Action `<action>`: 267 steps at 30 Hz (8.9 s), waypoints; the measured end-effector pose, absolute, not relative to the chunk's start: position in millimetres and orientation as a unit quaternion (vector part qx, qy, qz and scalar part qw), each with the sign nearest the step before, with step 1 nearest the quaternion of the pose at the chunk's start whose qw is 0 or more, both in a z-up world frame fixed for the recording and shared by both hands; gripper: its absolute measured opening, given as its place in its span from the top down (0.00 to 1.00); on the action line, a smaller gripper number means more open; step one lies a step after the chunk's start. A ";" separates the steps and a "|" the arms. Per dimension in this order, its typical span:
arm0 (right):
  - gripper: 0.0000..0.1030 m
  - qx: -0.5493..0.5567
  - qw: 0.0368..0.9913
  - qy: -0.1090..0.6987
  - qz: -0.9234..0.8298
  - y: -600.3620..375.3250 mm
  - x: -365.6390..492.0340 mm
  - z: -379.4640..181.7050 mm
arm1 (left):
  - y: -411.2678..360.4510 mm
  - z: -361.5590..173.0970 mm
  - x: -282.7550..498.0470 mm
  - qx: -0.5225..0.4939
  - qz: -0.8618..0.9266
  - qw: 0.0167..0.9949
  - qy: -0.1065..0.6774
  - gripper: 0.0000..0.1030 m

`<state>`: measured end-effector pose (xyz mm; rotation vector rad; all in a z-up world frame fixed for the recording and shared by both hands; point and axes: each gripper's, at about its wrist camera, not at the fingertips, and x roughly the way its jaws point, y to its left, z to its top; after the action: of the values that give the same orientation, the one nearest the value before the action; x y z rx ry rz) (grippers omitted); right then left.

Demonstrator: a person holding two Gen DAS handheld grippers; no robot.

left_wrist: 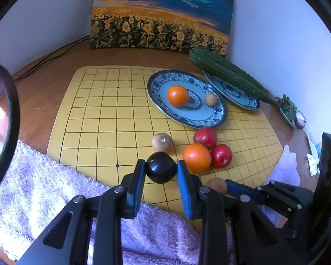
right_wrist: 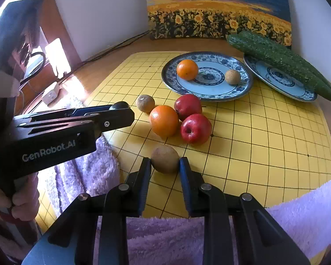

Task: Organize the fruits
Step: 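Grasp the black round fruit with the left tool while the right tool grasps the brown kiwi, then carry the black fruit and kiwi in both tools over the plate, then open the left tool on the plate while the right tool releases the kiwi, then withdraw both open tools from the plate toward the apples and orange, then grasp a red apple with the right tool while the left tool approaches the orange, then carry the red apple in the right tool while the left tool carries a brown fruit over the plate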

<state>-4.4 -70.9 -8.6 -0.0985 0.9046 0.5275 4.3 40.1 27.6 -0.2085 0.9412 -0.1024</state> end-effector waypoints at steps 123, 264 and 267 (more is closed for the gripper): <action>0.53 -0.060 0.893 0.387 0.223 -100.3 126.3 34.5 | 13.1 53.3 118.9 -0.074 -0.046 0.893 0.441 0.56; 0.70 -0.016 0.898 0.382 0.218 -115.0 40.6 33.9 | 15.4 61.9 42.8 -0.066 -0.054 0.904 0.418 0.75; 0.70 -0.017 0.899 0.379 0.218 -114.9 46.0 37.3 | 14.3 60.6 49.5 -0.064 -0.052 0.904 0.420 0.75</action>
<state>46.0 -114.9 37.2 -0.0360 0.7850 0.4522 49.5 14.3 60.6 -0.1316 0.8682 -0.1079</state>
